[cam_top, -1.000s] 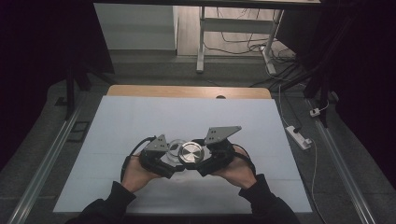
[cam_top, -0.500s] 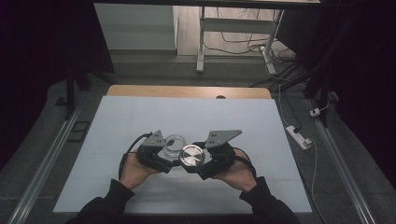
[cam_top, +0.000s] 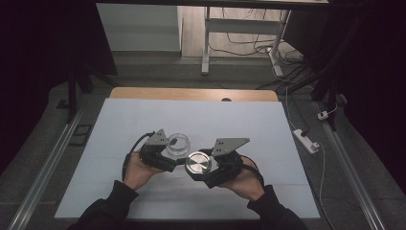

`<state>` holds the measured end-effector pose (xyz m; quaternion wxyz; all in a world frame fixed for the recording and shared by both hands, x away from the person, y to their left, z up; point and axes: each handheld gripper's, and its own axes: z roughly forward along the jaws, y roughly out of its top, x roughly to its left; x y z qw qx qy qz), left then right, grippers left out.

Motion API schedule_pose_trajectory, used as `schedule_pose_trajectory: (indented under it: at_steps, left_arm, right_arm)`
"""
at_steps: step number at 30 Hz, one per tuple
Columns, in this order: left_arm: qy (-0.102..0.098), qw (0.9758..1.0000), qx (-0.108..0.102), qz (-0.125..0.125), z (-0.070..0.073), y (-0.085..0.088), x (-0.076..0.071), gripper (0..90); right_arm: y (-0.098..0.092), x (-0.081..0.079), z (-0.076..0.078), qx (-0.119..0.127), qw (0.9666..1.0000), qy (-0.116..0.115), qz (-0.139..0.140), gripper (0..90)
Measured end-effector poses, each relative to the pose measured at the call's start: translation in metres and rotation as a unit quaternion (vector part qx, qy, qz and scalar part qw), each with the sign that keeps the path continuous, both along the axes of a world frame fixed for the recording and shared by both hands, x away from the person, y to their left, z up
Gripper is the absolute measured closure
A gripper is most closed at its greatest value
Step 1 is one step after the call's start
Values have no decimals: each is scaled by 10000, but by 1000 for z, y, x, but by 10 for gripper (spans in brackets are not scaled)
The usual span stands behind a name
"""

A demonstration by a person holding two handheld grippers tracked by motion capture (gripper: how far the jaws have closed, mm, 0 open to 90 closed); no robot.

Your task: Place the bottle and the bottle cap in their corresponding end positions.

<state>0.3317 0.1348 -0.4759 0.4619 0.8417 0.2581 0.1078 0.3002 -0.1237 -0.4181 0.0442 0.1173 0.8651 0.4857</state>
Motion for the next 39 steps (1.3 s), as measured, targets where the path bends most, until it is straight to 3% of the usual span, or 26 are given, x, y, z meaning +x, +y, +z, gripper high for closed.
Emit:
schedule_pose_trajectory:
  at_steps: [12, 39]
  left_arm:
    - [-7, 10000, -11, 98, -2, 1, 12, 154]
    - [-173, 9998, 73, 97, -8, -23, 49, 154]
  right_arm:
    - [0, -4, -15, -69, 10000, 20, 2, 188]
    - [9, -14, -59, -480, 9988, -32, 78, 188]
